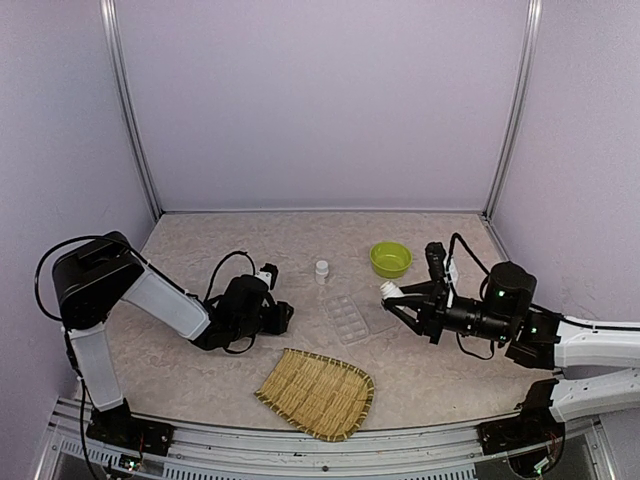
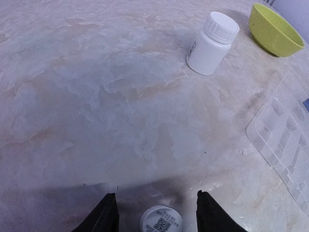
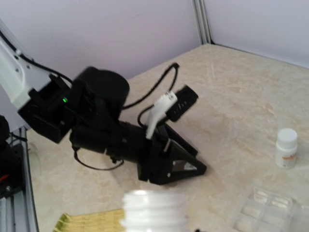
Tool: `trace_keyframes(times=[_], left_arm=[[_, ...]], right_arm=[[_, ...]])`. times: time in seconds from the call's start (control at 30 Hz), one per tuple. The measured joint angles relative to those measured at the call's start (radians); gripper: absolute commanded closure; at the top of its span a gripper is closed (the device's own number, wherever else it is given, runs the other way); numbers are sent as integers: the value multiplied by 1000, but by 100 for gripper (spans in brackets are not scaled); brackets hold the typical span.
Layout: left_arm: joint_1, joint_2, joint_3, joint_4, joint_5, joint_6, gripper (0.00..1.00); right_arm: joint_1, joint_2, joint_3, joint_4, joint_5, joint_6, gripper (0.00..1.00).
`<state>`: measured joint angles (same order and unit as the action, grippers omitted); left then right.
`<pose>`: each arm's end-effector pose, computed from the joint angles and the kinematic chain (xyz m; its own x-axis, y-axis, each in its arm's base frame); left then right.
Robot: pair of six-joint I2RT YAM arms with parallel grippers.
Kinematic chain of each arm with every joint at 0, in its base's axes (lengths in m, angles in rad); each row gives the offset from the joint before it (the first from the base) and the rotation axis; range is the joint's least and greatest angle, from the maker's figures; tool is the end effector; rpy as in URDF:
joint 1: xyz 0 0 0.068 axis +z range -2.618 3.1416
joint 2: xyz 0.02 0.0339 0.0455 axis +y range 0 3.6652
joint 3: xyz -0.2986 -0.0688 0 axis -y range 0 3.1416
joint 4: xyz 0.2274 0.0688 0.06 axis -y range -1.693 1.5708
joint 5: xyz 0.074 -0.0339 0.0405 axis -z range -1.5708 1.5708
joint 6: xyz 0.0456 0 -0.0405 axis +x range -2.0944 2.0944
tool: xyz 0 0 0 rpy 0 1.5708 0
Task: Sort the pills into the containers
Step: Place the lid of the pill bottle at the center of the board.
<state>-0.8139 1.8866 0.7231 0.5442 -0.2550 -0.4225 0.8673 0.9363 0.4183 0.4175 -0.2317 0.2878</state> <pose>0.2515 -0.2495 0.1437 -0.5942 0.0512 -0.8027 0.3495 0.9153 -0.2003 0.1137 0.1502 0.2816 -0.3149 0.0559 -0.9475 -0.8350 0.4584 0.3045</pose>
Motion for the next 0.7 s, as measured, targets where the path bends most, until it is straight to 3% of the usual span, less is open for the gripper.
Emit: trace_keyframes(times=[0.4,0.7], left_arm=[[24,-103,-3,-38,43,-49,3],[32,-218,20,-95,164,-60,1]], right_arm=[[-8,35,-74,48,36,-32,79],[-11,167,-80,122,64,-48,78]])
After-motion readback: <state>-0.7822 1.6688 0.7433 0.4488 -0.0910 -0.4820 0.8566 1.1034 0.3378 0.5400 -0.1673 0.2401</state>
